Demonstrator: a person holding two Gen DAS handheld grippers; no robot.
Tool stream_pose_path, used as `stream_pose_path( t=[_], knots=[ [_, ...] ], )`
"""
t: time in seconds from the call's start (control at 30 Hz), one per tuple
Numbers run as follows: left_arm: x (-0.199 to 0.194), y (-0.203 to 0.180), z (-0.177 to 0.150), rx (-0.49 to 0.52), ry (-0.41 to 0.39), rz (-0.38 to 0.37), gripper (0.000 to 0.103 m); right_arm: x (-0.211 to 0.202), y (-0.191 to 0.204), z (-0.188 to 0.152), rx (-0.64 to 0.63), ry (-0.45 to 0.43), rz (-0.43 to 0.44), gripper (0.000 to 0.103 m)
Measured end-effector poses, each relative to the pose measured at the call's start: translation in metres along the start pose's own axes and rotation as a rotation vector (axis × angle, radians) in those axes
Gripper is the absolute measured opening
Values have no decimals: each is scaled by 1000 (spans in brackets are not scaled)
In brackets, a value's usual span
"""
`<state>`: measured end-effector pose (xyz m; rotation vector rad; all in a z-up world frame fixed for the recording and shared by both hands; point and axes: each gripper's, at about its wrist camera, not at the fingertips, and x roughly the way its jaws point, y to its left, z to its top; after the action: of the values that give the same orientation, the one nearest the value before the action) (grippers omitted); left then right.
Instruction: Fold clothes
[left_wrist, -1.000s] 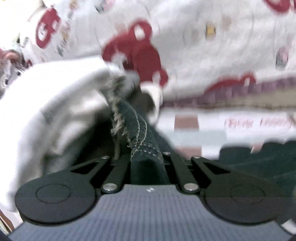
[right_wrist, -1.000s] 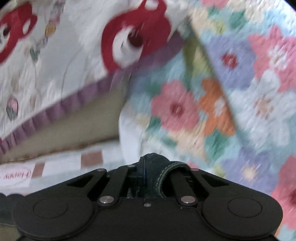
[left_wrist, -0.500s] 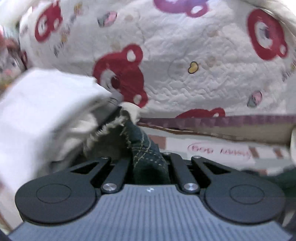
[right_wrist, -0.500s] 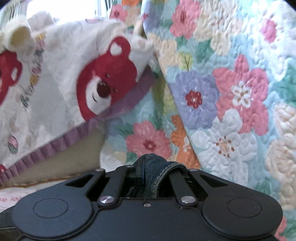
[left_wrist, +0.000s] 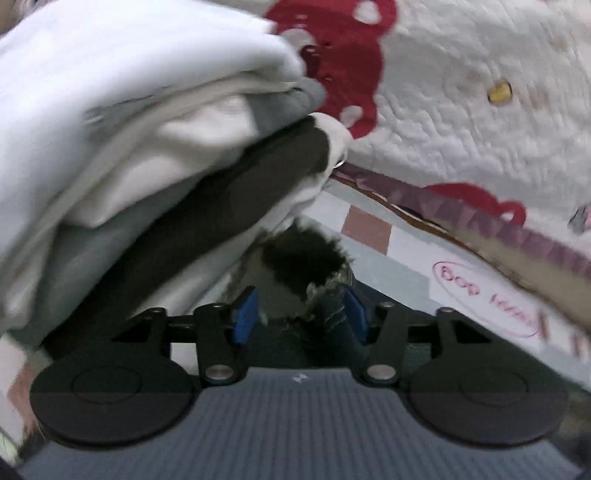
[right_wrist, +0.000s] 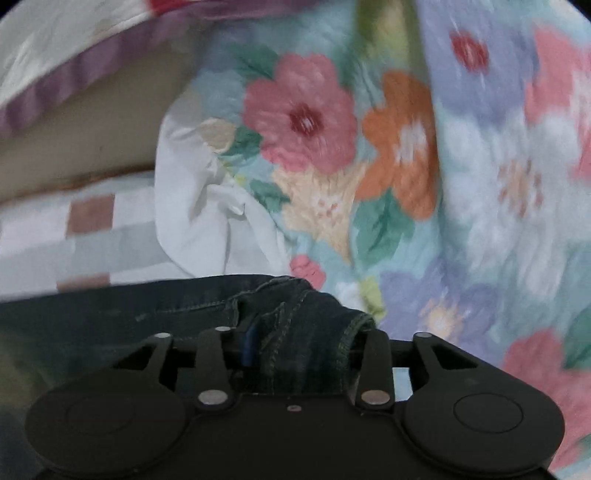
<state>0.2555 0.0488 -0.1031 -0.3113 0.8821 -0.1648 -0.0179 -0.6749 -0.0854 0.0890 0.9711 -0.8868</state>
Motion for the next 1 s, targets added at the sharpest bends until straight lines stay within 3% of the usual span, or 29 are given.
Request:
stream_pose_path(
  t=[0.1,0.17,0.2,0.3,0.33,0.4,0.47,0.53,0.6,0.63,0.67,0.73,0.77,0.83,0.93,1.0],
  knots=[
    [1,16,-16,-82,67,0,57,-12,17,0,-85,-34,-94,45],
    [4,25,-25,-116,111,3,57,-14,23,1,-132,-53,-183,64],
    [8,25,-28,-111,125,4,57,-8,23,1,-163,-49,-227,66],
    [12,29,-28,-89,134,-13,57,4,2,3,-105,50,-280,66],
    [14,29,-28,-71,148,-7,57,-1,-10,2,-17,36,-247,65],
    [17,29,-27,-29,182,12,69,-22,-28,0,162,-55,-176,66],
    [22,27,-31,6,221,52,69,-41,-27,-6,240,-159,-132,67],
    [26,28,-35,-12,239,41,69,-51,2,-9,106,-215,-94,66],
    [29,34,-34,-54,248,-34,69,-66,52,-17,-131,-267,4,52],
    [31,36,-33,-76,252,-71,69,-81,84,-24,-258,-317,69,21],
    [32,39,-33,-97,257,-109,67,-97,116,-31,-385,-365,134,2],
    [35,44,-32,-139,265,-184,54,-128,180,-45,-640,-460,264,0],
    [37,46,-32,-160,269,-222,36,-144,211,-50,-738,-481,338,0],
    [38,50,-30,-195,235,-291,32,-176,269,-56,-856,-458,503,0],
    [39,44,-29,-141,200,-275,28,-216,335,-74,-1021,-440,701,1],
    [41,37,-28,-94,182,-251,24,-231,366,-92,-1096,-431,776,13]
  ],
)
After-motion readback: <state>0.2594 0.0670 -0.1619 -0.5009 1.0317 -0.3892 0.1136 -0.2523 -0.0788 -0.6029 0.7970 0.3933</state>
